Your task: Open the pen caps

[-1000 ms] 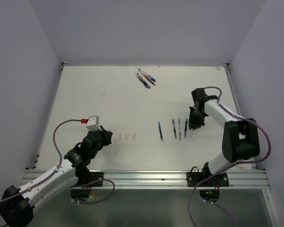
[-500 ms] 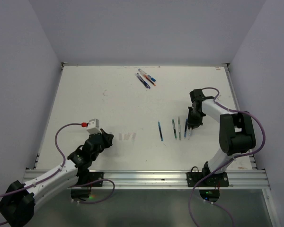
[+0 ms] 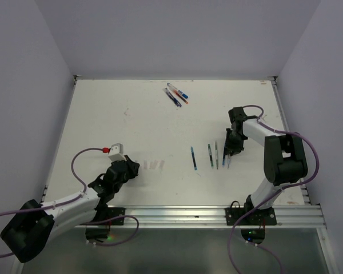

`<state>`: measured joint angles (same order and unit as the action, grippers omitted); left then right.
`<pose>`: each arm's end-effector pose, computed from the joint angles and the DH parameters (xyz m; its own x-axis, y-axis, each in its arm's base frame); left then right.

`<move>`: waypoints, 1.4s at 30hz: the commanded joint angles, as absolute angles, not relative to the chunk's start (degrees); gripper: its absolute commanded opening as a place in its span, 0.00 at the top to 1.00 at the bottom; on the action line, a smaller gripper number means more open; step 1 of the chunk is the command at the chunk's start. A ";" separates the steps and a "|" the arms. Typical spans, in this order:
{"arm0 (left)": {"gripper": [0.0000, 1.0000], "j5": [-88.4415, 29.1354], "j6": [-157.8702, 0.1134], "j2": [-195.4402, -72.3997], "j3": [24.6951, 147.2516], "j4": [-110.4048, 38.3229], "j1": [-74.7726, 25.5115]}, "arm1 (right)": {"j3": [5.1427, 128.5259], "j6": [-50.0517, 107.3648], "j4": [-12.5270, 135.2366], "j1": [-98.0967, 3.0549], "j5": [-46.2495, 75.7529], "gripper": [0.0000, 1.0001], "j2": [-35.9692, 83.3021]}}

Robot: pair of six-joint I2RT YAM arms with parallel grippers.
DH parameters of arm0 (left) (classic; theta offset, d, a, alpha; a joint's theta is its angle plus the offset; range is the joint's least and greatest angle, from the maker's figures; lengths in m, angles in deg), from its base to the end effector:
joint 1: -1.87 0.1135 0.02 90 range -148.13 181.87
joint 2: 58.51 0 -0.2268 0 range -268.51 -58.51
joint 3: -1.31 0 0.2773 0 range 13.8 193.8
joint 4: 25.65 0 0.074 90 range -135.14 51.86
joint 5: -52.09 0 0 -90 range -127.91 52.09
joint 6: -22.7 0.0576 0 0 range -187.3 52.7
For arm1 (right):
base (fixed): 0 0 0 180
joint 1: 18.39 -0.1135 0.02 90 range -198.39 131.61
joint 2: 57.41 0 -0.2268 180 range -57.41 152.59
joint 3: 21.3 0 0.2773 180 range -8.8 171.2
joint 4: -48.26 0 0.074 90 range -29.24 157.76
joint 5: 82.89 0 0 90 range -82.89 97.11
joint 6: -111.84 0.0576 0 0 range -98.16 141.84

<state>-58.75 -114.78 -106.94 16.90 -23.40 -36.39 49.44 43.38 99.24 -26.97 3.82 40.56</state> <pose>0.1796 -0.1155 0.0677 -0.5194 -0.4677 -0.7152 -0.0659 0.8564 -0.5121 0.3217 0.0452 0.0825 -0.9508 0.2272 -0.2107 0.2276 0.9735 0.0228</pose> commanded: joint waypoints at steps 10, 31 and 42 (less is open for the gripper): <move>0.74 -58.83 -116.87 -113.01 16.88 -15.91 -36.01 | 49.47 42.06 97.06 -26.74 5.44 0.60 38.03; 0.37 -67.36 -110.37 -107.89 32.40 -32.34 -36.10 | 52.72 41.97 100.39 -26.83 3.86 0.40 31.54; 0.28 -63.49 -112.47 -148.01 75.17 -41.09 -35.31 | 56.85 43.90 102.51 -29.72 6.67 0.39 25.12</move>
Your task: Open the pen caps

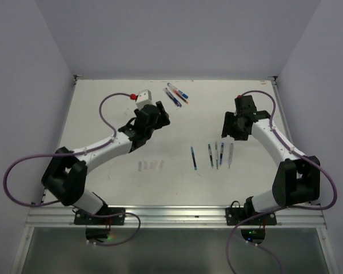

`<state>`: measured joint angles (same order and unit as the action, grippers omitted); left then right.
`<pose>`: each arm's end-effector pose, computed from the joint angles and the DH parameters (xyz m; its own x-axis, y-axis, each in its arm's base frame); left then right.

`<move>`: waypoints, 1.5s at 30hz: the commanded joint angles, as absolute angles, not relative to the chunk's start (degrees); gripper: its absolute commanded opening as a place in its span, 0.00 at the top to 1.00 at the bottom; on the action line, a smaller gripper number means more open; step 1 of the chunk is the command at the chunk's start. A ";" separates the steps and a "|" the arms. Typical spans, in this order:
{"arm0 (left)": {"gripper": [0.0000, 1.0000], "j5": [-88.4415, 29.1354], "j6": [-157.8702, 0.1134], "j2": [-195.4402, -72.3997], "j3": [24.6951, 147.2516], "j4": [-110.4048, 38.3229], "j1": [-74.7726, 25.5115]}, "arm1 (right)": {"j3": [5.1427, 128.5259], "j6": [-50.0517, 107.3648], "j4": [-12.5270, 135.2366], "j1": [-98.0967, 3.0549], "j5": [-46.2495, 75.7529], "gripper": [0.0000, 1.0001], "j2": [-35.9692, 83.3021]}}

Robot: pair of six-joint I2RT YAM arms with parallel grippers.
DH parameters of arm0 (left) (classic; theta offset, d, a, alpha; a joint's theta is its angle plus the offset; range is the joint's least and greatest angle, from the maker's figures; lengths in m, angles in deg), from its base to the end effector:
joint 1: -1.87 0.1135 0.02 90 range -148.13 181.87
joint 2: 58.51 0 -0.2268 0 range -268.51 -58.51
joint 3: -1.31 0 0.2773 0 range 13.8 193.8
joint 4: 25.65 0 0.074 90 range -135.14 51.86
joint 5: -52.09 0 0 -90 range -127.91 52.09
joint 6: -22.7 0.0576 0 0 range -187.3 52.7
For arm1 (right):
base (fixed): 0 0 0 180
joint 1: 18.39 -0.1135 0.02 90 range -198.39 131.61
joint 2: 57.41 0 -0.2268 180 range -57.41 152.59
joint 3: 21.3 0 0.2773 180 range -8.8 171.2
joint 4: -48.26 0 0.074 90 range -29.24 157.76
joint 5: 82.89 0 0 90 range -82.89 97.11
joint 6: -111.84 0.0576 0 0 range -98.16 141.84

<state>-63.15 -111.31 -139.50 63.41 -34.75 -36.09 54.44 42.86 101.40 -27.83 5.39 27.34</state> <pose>0.2975 -0.2010 0.1885 -0.4464 -0.4488 -0.7741 -0.0704 0.8801 -0.4696 0.3303 0.0532 0.1796 -0.8680 0.2191 -0.4456 0.1727 0.9746 0.1428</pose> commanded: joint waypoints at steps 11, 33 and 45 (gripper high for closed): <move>0.32 -60.86 -115.99 -179.26 112.92 -52.99 -29.95 | 55.80 44.08 99.88 -33.60 6.93 0.39 24.67; 0.33 -57.69 -118.72 -172.60 99.51 -40.25 -24.24 | 64.31 39.25 78.69 -38.69 12.83 0.39 42.92; 0.32 -56.29 -119.51 -158.19 82.02 -36.74 -21.16 | 94.78 32.05 73.14 -42.74 17.65 0.45 68.76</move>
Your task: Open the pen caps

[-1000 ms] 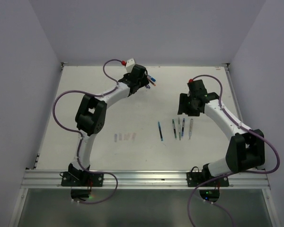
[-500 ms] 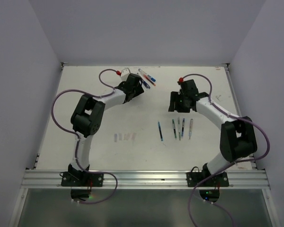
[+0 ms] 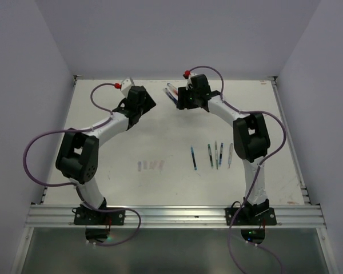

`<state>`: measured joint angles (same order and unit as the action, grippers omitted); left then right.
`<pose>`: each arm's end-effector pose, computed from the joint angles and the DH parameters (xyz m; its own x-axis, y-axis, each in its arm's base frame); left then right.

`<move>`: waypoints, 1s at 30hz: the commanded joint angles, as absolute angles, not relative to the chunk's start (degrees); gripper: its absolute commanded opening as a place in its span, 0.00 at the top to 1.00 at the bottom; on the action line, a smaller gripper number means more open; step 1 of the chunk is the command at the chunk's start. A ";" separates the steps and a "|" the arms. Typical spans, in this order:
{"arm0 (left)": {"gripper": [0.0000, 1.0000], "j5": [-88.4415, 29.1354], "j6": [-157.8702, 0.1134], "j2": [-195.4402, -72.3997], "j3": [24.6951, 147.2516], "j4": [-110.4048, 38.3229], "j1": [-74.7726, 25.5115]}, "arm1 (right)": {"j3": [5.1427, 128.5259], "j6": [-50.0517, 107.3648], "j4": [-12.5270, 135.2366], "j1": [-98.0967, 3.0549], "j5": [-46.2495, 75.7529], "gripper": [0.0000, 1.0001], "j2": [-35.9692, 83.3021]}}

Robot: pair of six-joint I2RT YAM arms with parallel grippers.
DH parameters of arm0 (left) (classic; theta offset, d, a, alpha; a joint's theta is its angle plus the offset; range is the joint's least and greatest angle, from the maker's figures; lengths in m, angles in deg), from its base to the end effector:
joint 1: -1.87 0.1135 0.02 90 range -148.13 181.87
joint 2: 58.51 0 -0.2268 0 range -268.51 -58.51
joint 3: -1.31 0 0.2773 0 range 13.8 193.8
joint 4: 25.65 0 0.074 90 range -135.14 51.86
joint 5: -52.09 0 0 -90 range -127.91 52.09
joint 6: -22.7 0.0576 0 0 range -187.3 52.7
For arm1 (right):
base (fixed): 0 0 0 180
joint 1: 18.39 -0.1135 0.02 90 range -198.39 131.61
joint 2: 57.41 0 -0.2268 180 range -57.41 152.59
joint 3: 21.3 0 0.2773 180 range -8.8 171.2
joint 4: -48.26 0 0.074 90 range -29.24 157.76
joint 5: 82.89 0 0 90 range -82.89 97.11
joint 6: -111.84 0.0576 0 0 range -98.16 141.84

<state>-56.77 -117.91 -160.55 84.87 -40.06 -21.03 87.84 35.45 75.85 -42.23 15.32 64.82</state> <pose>0.4109 -0.1534 0.1776 -0.4088 -0.6212 -0.6685 -0.3116 0.7835 -0.5376 0.4635 0.2138 0.1572 -0.6969 -0.0533 -0.7152 -0.3448 0.8993 0.2689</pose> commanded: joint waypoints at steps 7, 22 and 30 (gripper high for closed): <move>0.32 -51.19 -121.09 -153.88 74.63 -32.26 -19.93 | 107.30 28.26 75.62 -44.32 15.90 0.46 78.20; 0.32 -44.24 -123.02 -154.05 70.14 -28.30 -17.29 | 115.39 24.13 76.84 -44.50 16.43 0.50 84.53; 0.32 -43.19 -122.93 -151.33 68.12 -27.51 -16.76 | 118.37 22.90 77.63 -45.02 15.28 0.51 87.69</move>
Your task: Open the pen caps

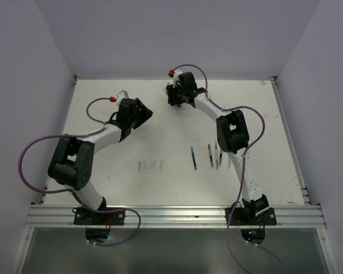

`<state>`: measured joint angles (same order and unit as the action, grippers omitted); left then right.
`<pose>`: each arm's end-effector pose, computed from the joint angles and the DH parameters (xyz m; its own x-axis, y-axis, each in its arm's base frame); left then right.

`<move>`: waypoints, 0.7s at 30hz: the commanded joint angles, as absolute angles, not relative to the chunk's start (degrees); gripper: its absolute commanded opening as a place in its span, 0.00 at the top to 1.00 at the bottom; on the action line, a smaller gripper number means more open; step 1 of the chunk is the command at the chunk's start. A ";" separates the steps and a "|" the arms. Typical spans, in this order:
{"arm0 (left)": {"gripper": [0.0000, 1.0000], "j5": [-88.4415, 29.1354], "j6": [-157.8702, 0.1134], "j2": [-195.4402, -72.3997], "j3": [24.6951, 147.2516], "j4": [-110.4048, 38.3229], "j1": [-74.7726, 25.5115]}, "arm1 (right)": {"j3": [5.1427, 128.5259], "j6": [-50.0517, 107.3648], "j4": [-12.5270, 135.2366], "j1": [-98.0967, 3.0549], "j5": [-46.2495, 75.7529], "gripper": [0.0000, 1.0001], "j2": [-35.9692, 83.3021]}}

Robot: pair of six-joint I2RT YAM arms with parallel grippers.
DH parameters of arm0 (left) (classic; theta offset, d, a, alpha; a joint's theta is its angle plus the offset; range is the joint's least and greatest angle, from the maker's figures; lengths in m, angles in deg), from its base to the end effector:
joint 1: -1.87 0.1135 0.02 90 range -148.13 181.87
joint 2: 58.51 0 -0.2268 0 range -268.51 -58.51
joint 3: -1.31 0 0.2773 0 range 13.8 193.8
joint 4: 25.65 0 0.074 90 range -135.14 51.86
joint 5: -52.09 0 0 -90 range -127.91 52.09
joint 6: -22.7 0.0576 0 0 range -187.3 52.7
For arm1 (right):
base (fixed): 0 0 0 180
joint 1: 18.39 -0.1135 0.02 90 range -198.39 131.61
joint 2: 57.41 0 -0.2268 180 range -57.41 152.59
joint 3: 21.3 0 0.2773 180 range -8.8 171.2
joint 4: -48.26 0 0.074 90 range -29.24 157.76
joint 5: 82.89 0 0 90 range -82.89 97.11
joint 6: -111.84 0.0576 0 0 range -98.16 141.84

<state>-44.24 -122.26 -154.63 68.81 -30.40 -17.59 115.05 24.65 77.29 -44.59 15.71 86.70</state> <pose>0.3766 -0.1263 0.1340 -0.4978 -0.6872 -0.5291 -0.2844 0.7057 -0.6489 0.5196 0.2653 0.1306 -0.5634 -0.2232 -0.7955 -0.5170 0.8463 0.1287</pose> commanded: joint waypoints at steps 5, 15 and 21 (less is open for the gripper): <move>0.32 -42.92 -122.76 -151.06 67.68 -27.33 -16.41 | 119.43 22.55 77.64 -45.29 14.23 0.52 88.31; 0.32 -41.17 -123.02 -152.03 67.07 -26.54 -16.15 | 119.43 22.46 78.16 -45.38 12.91 0.52 88.92; 0.32 -40.82 -123.02 -152.03 66.63 -26.37 -15.97 | 119.34 22.28 78.16 -45.38 12.21 0.53 89.01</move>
<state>-41.58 -122.30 -153.36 67.28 -28.71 -16.63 116.87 23.38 78.15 -45.09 13.72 88.56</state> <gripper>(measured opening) 0.676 0.476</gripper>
